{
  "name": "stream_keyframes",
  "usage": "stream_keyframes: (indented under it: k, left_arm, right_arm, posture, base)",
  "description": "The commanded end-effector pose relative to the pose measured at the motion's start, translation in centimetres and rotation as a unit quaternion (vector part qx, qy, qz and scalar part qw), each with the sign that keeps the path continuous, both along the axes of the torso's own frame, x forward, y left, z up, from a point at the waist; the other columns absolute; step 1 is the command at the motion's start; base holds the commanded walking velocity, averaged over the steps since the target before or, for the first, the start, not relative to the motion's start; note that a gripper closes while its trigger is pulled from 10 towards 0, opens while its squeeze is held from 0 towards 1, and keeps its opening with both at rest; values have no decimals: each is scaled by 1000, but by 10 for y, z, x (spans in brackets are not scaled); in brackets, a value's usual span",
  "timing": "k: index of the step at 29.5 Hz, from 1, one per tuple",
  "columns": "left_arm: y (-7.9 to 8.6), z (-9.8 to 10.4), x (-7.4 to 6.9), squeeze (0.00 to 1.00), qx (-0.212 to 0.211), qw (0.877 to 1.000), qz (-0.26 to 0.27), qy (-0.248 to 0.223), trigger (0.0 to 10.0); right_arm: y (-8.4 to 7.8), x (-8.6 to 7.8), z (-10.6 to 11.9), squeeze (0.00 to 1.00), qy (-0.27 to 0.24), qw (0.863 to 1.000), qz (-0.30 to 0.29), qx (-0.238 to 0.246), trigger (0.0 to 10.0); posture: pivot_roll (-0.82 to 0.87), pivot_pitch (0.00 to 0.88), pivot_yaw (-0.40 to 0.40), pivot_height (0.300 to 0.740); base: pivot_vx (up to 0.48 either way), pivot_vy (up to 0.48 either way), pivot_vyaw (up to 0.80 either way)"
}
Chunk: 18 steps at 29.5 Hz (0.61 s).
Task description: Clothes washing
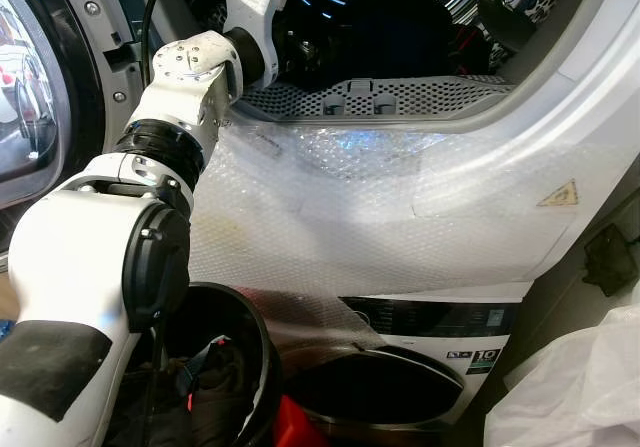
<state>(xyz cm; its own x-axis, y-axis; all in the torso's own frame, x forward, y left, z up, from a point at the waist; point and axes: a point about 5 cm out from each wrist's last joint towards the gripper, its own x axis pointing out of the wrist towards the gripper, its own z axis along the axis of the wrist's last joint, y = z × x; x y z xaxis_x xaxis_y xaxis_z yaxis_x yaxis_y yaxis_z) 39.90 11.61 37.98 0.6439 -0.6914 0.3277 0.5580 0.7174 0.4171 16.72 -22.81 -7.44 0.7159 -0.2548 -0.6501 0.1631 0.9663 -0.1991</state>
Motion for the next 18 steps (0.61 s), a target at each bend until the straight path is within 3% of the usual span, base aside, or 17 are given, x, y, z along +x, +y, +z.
stream_keyframes:
  k: [1, 2, 6, 12, 13, 14, 15, 18]
  left_arm:
    - [-45, -52, -54, 0, 84, 957, -275, 26, 10000]
    - [-51, -62, -66, 0, 95, 941, -325, 30, 10000]
    - [-57, -65, -56, 0, 113, 934, -337, 34, 10000]
    - [-68, -62, -61, 0, 136, 919, -369, 11, 10000]
    - [-73, -53, -80, 0, 142, 912, -385, -8, 10000]
    - [-73, -53, -80, 0, 142, 912, -385, -8, 10000]
    - [-76, -50, -103, 0, 155, 903, -401, -18, 10000]
    - [-76, -52, -111, 0, 178, 896, -406, -28, 10000]
  right_arm:
    - [39, 25, 1, 0, 9, 998, 46, 34, 10000]
    - [43, 28, 2, 0, 9, 998, 51, 37, 10000]
    - [36, 20, -1, 0, 14, 999, 38, 32, 10000]
    - [32, 14, -3, 0, 16, 999, 29, 30, 10000]
    - [31, 13, -3, 0, 17, 999, 25, 29, 10000]
    - [31, 13, -3, 0, 17, 999, 25, 29, 10000]
    - [30, 13, -4, 0, 20, 999, 24, 28, 10000]
    - [31, 13, -4, 0, 21, 999, 24, 28, 10000]
  posture:
    - [81, 0, 132, 740]
    - [81, 0, 132, 740]
    - [43, 0, 138, 740]
    - [23, 0, 140, 740]
    - [24, 0, 141, 740]
    - [24, 0, 141, 740]
    - [33, 0, 145, 740]
    - [39, 0, 147, 740]
  base:
    - [0, 0, 0]
    - [0, 0, 0]
    - [0, 0, 0]
    - [0, 0, 0]
    - [0, 0, 0]
    - [0, 0, 0]
    - [0, 0, 0]
    - [0, 0, 0]
